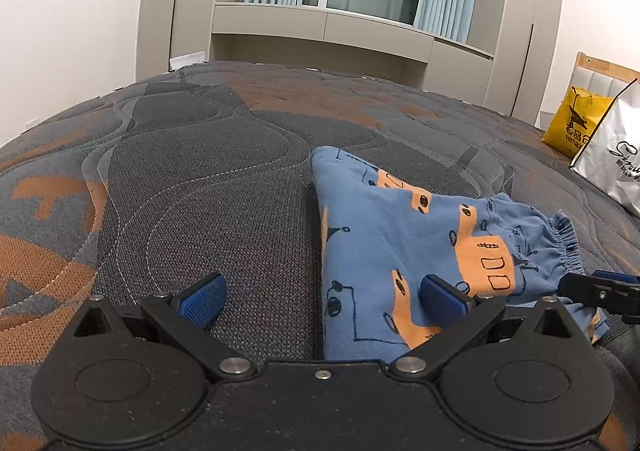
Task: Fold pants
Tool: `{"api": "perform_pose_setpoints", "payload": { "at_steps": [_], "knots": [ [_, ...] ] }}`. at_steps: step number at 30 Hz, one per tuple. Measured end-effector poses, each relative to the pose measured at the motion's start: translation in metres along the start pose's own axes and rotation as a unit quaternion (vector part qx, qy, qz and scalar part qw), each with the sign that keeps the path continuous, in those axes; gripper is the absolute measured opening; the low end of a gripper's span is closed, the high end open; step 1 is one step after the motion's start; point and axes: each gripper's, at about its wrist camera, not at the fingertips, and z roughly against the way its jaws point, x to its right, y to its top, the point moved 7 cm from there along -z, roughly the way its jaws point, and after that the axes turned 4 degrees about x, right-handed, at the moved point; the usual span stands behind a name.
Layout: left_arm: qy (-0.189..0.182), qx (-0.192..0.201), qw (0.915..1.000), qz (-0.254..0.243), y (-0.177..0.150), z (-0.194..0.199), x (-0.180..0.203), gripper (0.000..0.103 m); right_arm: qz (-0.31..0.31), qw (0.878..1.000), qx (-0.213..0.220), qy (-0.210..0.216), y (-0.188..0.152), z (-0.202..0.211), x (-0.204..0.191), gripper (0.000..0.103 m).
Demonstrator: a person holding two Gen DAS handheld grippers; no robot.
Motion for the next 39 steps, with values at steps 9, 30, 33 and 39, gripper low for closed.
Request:
{"api": "perform_pose_setpoints", "payload": {
  "at_steps": [9, 30, 33, 39],
  "knots": [
    [-0.001, 0.001, 1.0, 0.001, -0.0003, 0.0002, 0.0007, 0.103, -0.006, 1.0, 0.001, 0.002, -0.0004, 0.0011, 0.0022, 0.103],
    [0.0, 0.001, 1.0, 0.0, -0.0006, -0.0002, 0.0007, 0.103, -0.007, 1.0, 0.001, 0.003, -0.0004, 0.0002, 0.0018, 0.103],
    [0.0, 0.0, 1.0, 0.0, -0.0006, -0.0003, 0.0007, 0.103, -0.008, 1.0, 0.001, 0.003, -0.0006, 0.0002, 0.0022, 0.103],
    [0.001, 0.002, 1.0, 0.0, -0.0007, 0.0003, 0.0014, 0.103, -0.01, 1.0, 0.001, 0.004, 0.0009, 0.0015, 0.0014, 0.103]
  ]
}}
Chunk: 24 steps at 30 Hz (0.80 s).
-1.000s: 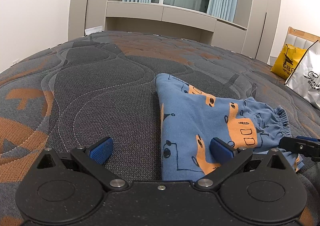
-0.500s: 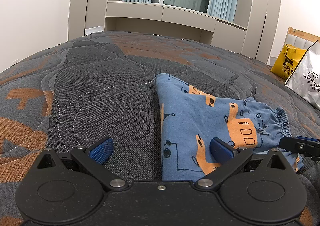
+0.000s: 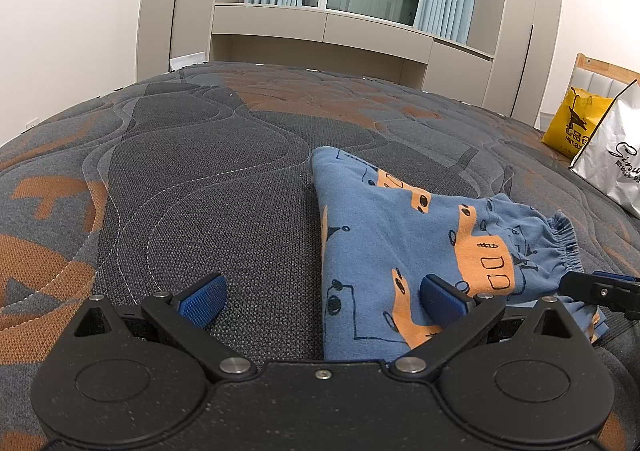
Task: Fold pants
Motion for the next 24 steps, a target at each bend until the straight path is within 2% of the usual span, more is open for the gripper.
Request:
{"api": "perform_pose_setpoints", "payload": {
  "at_steps": [4, 9, 11, 14, 17, 21, 24],
  "knots": [
    [0.008, 0.003, 0.9999, -0.007, 0.001, 0.002, 0.002, 0.103, 0.007, 1.0, -0.006, -0.006, 0.001, -0.002, -0.003, 0.103],
    [0.006, 0.008, 0.9999, -0.002, 0.012, 0.01, 0.006, 0.102, 0.058, 0.998, -0.011, -0.036, 0.007, -0.003, -0.021, 0.103],
    [-0.003, 0.026, 0.9996, -0.004, 0.021, 0.017, 0.009, 0.103, 0.061, 0.998, -0.003, -0.024, 0.013, 0.0, -0.025, 0.103],
    [-0.004, 0.03, 0.9994, -0.017, 0.03, 0.013, 0.015, 0.103, 0.054, 0.998, 0.013, -0.007, 0.03, -0.002, -0.027, 0.103],
    [0.0, 0.013, 0.9998, -0.014, 0.032, 0.001, 0.015, 0.102, 0.055, 0.998, 0.01, -0.008, 0.044, -0.015, -0.025, 0.103],
    [-0.011, -0.026, 0.9994, 0.019, 0.024, -0.012, 0.008, 0.102, 0.027, 1.0, -0.011, 0.013, 0.048, -0.037, -0.017, 0.103],
    [-0.014, -0.031, 0.9991, 0.026, 0.02, -0.014, 0.005, 0.102, 0.006, 0.999, -0.033, 0.014, 0.042, -0.049, -0.01, 0.103]
  ]
}}
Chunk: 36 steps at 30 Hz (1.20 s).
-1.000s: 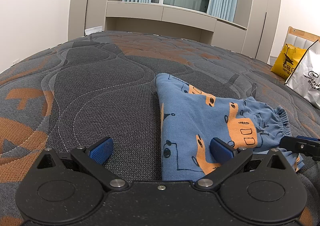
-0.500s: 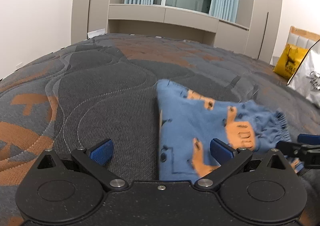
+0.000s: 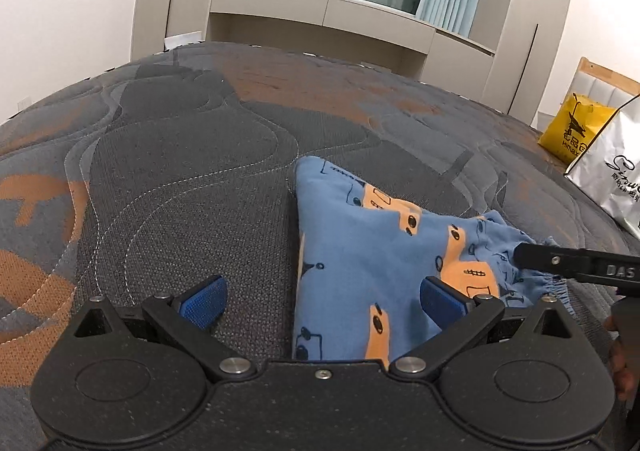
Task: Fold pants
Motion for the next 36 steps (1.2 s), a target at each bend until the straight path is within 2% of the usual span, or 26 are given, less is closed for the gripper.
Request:
{"api": "perform_pose_setpoints", "payload": {
  "at_steps": [7, 15, 18, 20, 22, 23, 25, 30, 33, 36],
  "knots": [
    [0.012, -0.005, 0.9998, -0.015, -0.005, -0.003, 0.005, 0.102, 0.01, 1.0, -0.006, -0.007, -0.009, -0.007, 0.004, 0.103],
    [0.009, -0.014, 0.9999, 0.002, -0.004, 0.007, 0.004, 0.1, 0.014, 1.0, -0.007, -0.009, -0.01, -0.009, 0.003, 0.103],
    [-0.006, -0.014, 0.9998, 0.008, -0.003, 0.011, 0.006, 0.089, 0.006, 1.0, -0.001, 0.0, -0.009, -0.005, 0.003, 0.102],
    [-0.013, -0.015, 0.9998, 0.008, -0.003, 0.012, 0.009, 0.076, 0.001, 1.0, 0.004, 0.021, -0.009, -0.001, 0.0, 0.084],
    [-0.018, -0.017, 0.9996, 0.014, -0.004, 0.013, 0.01, 0.067, 0.003, 1.0, 0.005, 0.027, -0.01, 0.003, -0.003, 0.078],
    [-0.023, -0.018, 0.9994, 0.019, -0.004, 0.013, 0.01, 0.06, 0.001, 1.0, 0.005, 0.029, -0.01, 0.004, -0.004, 0.071],
    [-0.032, -0.02, 0.9989, 0.029, -0.004, 0.015, 0.008, 0.052, -0.013, 0.999, 0.006, 0.043, -0.011, 0.006, -0.004, 0.064],
    [-0.039, -0.024, 0.998, 0.043, -0.006, 0.016, 0.005, 0.044, -0.054, 0.996, 0.001, 0.067, -0.015, 0.009, 0.001, 0.064],
    [-0.041, -0.024, 0.9978, 0.047, -0.006, 0.017, 0.004, 0.042, -0.062, 0.995, -0.005, 0.074, -0.017, 0.01, 0.0, 0.066],
    [-0.042, -0.022, 0.9978, 0.047, -0.005, 0.018, 0.005, 0.038, -0.063, 0.996, -0.005, 0.07, -0.019, 0.012, -0.003, 0.064]
  ]
}}
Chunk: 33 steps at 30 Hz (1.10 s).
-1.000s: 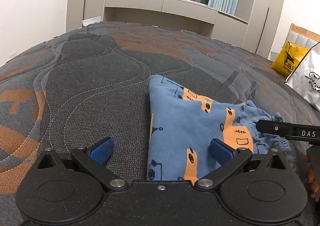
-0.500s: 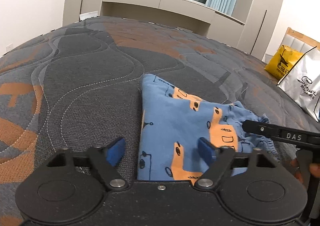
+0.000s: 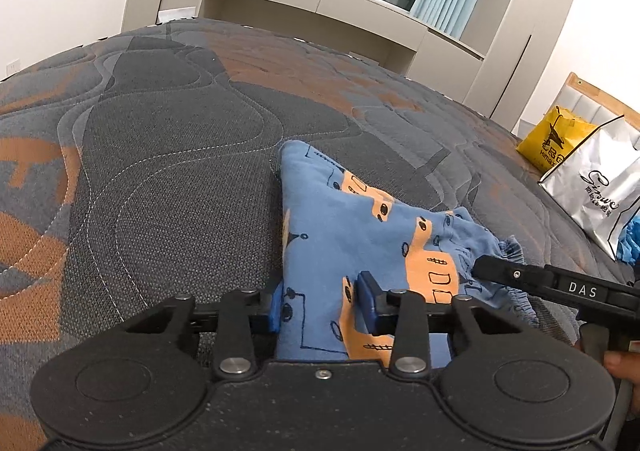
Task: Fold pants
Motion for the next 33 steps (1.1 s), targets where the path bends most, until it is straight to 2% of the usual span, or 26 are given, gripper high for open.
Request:
{"api": "perform_pose_setpoints", "payload": {
  "at_steps": [2, 8, 16, 21, 33],
  "knots": [
    [-0.001, 0.001, 1.0, -0.002, 0.001, 0.001, 0.0, 0.034, -0.005, 1.0, 0.001, 0.0, -0.001, 0.001, -0.002, 0.051],
    [-0.008, 0.008, 0.9999, -0.003, 0.003, 0.006, 0.001, 0.023, -0.023, 1.0, 0.017, 0.009, -0.003, 0.008, -0.008, 0.028],
    [-0.026, 0.025, 0.9993, -0.01, 0.004, 0.025, 0.003, 0.02, -0.025, 0.998, 0.057, 0.02, -0.007, 0.035, -0.022, 0.025],
    [-0.035, 0.033, 0.9987, -0.017, 0.004, 0.033, 0.006, 0.02, -0.026, 0.997, 0.066, 0.018, -0.01, 0.048, -0.026, 0.025],
    [-0.041, 0.039, 0.9979, -0.031, 0.011, 0.027, 0.004, 0.02, -0.01, 0.997, 0.072, 0.01, -0.005, 0.04, -0.038, 0.024]
  ]
}}
